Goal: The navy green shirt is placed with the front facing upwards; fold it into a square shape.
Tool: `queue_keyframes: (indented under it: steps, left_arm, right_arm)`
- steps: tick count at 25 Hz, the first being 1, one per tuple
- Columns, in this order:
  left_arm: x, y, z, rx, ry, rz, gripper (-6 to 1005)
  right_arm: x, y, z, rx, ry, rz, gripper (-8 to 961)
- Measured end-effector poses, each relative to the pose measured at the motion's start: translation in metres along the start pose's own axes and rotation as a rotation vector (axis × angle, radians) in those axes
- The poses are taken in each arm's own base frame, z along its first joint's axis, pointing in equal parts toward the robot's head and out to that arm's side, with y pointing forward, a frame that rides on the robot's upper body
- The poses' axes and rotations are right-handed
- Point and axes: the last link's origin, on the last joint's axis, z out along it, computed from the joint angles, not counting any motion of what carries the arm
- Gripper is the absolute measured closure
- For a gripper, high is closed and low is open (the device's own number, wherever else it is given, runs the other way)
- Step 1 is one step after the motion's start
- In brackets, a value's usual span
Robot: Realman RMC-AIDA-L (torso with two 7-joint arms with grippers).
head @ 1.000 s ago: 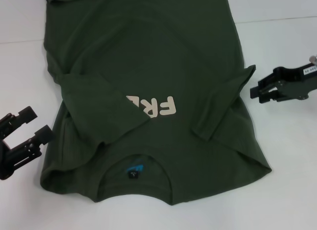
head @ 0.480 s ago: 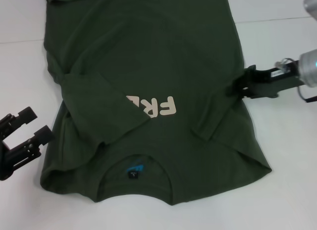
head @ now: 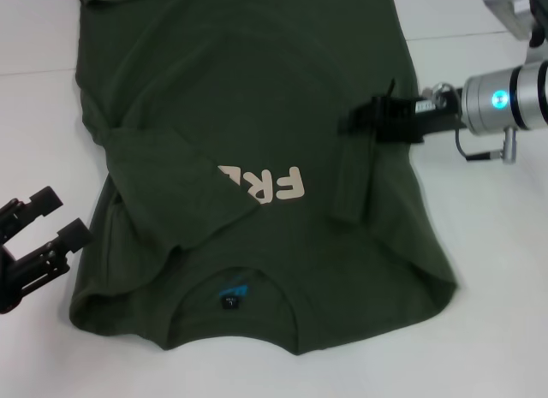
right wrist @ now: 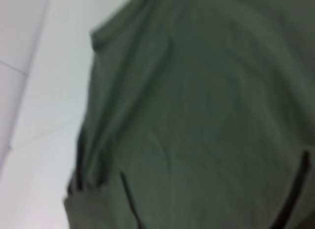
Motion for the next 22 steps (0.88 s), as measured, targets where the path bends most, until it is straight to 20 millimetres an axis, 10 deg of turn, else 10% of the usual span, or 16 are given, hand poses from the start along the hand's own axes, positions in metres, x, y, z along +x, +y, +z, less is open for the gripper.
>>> queue_keyframes:
  steps: [22]
  left_arm:
    - [0.0,0.0,0.0,0.004,0.001,-0.002,159]
  right_arm:
    - [0.015,-0.001,0.015,-0.01,0.024,0.006,633]
